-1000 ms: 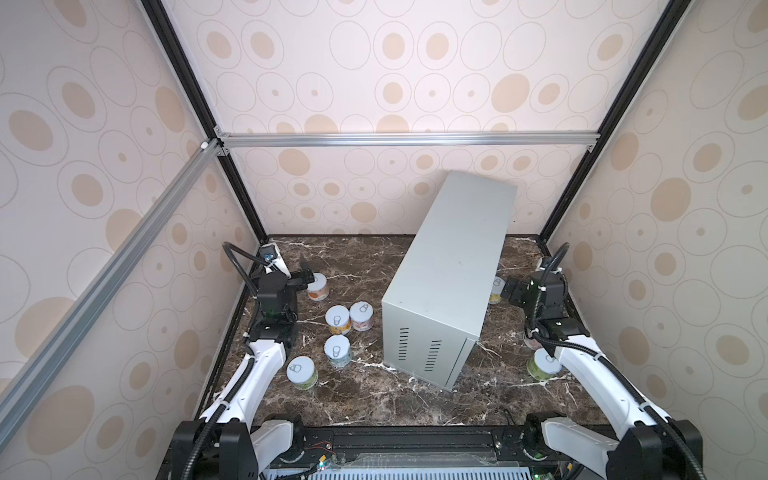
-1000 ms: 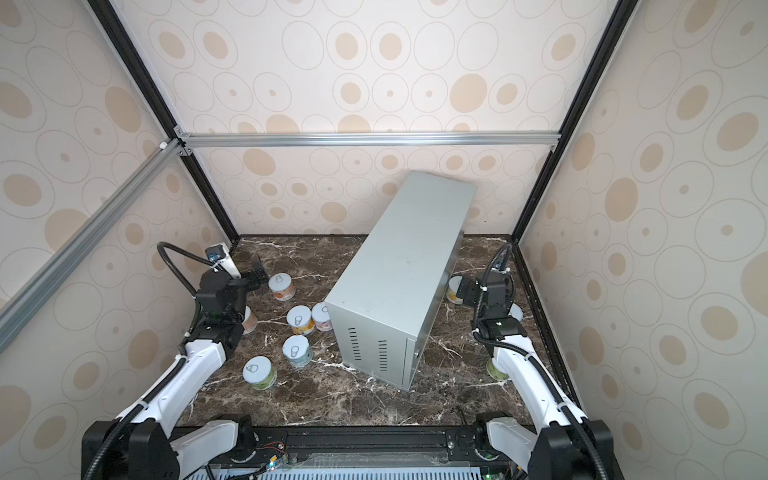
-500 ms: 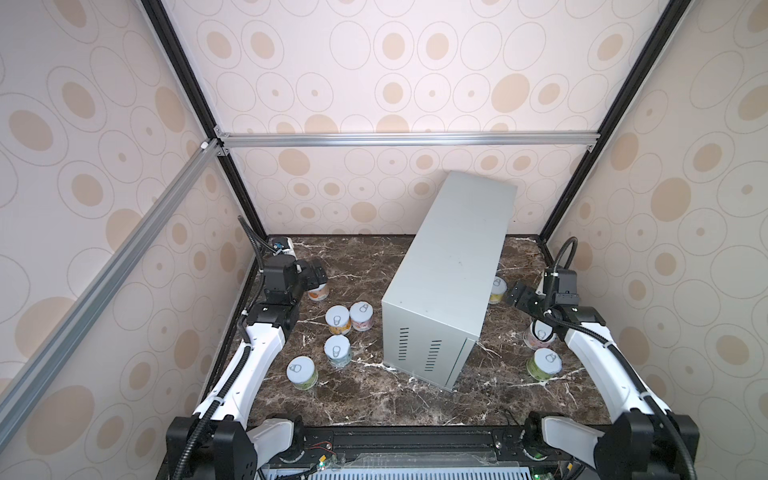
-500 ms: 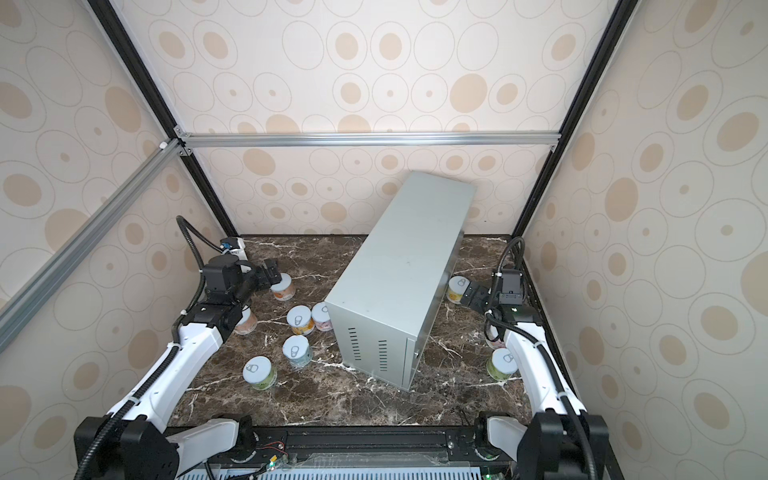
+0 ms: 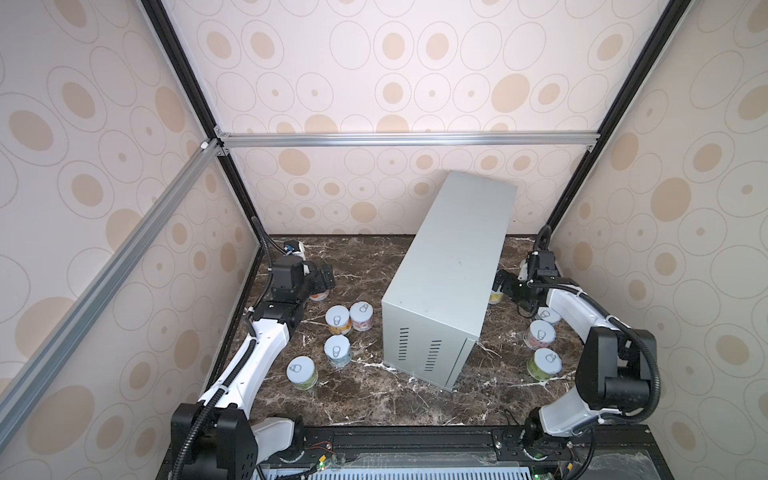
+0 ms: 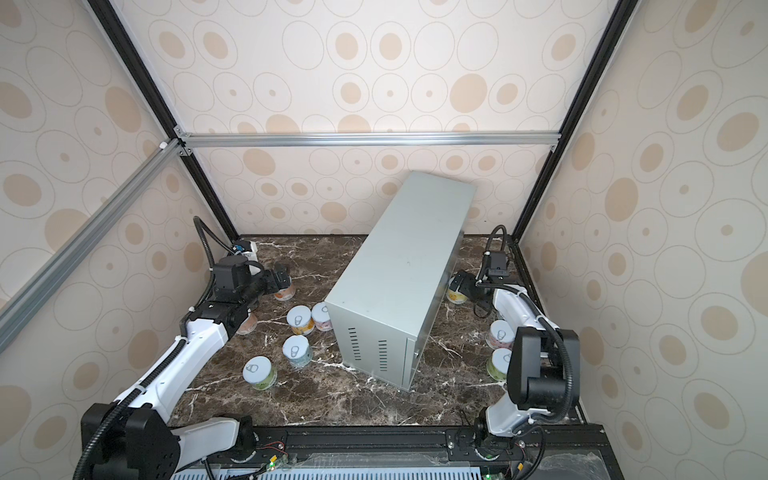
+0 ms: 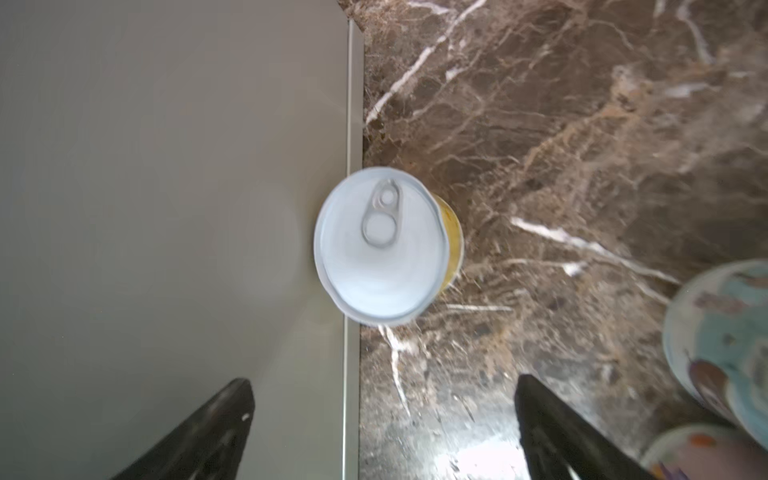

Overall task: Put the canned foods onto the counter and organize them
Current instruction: 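Lower the right gripper over the yellow can while the left arm advances, then close the right gripper on the yellow can and lift it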

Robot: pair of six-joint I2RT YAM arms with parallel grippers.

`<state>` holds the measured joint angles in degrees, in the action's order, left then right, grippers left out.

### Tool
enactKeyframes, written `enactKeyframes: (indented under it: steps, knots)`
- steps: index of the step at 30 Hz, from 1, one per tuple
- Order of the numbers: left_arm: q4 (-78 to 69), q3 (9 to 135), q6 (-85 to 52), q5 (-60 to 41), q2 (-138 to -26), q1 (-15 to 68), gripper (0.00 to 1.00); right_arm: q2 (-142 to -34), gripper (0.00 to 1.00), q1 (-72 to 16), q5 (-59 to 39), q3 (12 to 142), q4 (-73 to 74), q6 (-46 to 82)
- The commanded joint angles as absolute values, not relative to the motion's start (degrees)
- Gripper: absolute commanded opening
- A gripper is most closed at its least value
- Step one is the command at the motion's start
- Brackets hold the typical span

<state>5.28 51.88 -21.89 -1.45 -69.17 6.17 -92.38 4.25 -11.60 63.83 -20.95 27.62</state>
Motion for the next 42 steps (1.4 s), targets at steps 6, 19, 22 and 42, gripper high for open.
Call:
enactKeyframes:
  steps: [6, 19, 22, 42]
  knots:
    - [4.73, 51.37, -21.89, -3.27, -70.13, 6.24, 0.99, -100.58, 1.00, 4.53, -13.98, 70.06, -21.38, 27.86]
    - [4.57, 51.25, -21.88, -3.52, -70.79, 6.68, 0.99, -109.12, 1.00, 4.53, -12.47, 74.55, -21.24, 27.49]
    - [4.66, 51.32, -21.80, -3.44, -71.01, 6.77, 0.99, -110.42, 1.00, 4.50, -10.25, 75.50, -22.61, 26.51]
    - [4.57, 51.42, -21.71, -3.60, -71.54, 7.38, 0.99, -109.28, 0.95, 4.93, 3.13, 76.98, -27.80, 21.21]
